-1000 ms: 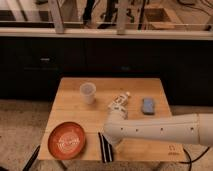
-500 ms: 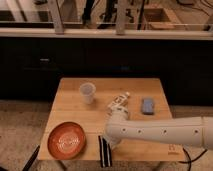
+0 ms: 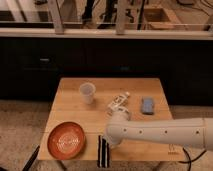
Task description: Place the eraser in the ceramic cup
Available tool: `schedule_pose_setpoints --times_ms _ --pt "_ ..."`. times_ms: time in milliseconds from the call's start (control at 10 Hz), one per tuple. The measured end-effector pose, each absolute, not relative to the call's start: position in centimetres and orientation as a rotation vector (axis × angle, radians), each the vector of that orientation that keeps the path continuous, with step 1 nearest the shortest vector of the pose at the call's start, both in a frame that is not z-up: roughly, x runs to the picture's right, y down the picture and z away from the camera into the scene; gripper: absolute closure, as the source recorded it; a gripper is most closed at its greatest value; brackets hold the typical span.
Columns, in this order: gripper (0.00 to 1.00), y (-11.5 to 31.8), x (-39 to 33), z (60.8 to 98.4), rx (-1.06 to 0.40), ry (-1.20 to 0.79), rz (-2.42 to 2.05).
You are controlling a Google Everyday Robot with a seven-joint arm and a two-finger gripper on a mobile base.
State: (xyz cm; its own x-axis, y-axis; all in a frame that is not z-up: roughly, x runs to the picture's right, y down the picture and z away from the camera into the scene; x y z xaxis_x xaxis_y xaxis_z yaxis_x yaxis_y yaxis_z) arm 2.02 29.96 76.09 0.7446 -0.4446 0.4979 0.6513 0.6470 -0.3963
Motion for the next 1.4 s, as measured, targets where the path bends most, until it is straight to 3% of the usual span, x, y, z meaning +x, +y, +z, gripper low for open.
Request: schedule_pose_setpoints --times_ms 500,1200,1400 --pt "1.00 29.0 1.5 76.0 -0.501 -0.299 -0.679" --pt "1.00 22.3 2.6 75.4 -0.484 -0.359 -0.579" --pt "0.92 21.4 2.0 75.1 -0.492 -0.385 -0.585"
